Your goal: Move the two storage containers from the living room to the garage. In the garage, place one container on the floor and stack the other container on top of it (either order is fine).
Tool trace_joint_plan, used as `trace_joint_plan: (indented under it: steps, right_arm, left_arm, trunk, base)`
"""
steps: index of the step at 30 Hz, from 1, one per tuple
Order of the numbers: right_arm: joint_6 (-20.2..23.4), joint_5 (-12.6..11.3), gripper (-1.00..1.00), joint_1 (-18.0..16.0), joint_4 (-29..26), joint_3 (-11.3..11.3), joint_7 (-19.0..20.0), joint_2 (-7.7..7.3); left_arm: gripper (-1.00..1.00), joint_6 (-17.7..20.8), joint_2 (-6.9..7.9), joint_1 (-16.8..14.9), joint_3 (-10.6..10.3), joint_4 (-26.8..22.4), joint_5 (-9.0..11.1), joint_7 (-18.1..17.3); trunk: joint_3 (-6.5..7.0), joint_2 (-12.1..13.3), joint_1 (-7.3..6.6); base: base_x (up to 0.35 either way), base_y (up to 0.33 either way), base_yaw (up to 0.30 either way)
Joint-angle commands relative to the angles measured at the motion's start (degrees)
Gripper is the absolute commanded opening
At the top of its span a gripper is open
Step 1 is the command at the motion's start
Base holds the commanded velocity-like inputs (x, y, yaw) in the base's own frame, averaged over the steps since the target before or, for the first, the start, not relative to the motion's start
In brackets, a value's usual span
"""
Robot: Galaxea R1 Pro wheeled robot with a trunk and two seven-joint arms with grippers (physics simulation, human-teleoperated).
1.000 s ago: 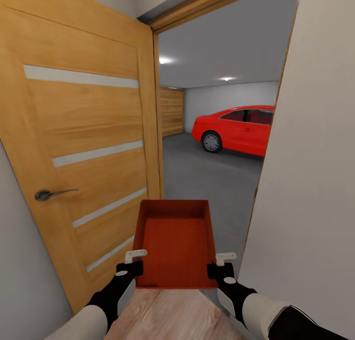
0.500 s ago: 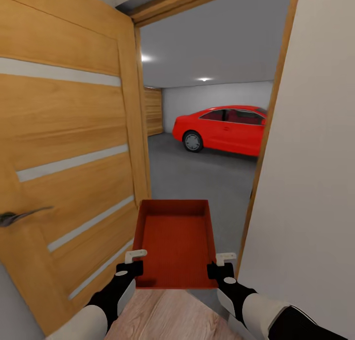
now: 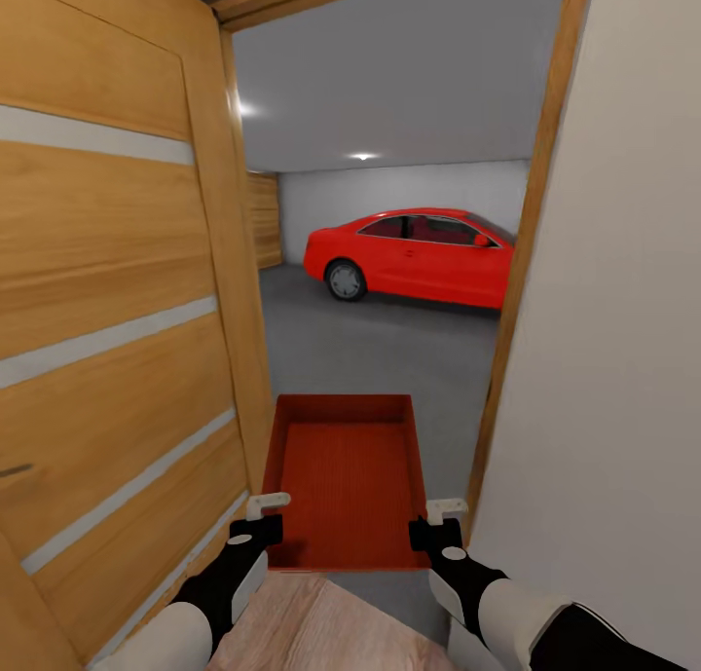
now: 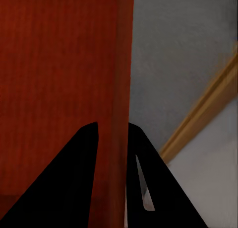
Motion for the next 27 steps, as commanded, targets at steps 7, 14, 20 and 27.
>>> trace_joint_plan:
  steps: [7,14,20,27]
  right_arm:
    - [-0.06,0.76,-1.00,-0.07,-0.28,-4.30,-0.07,-1.27]
    - [-0.06,0.76,-1.00,-0.07,-0.28,-4.30,-0.06,-1.27]
    - [-0.06,0.76,-1.00,-0.07,-0.28,-4.30,-0.06,-1.27]
    - [-0.06,0.76,-1.00,-0.07,-0.28,-4.30,-0.08,-1.27]
  left_arm:
    - [-1.00,0.34,1.40,-0.01,3.60,-0.09,1.27,0.58]
    - [-1.00,0.34,1.48,-0.03,3.60,-0.11,1.25,0.58]
    - [-1.00,0.34,1.49,-0.01,3.60,-0.07,1.25,0.58]
    - [-1.00,0.27,1.49,-0.01,3.60,-0.10,1.25,0.58]
  trunk:
    - [-0.09,-0.07,0.04]
    - [-0.09,-0.07,0.04]
    - [-0.09,-0.07,0.04]
    - [-0.09,-0.07,0.04]
  base:
    - [0.291,0.192,-0.006]
    - [0.305,0.160,-0.066]
    - [0.310,0.138,-0.260]
    - [0.313,0.121,-0.287]
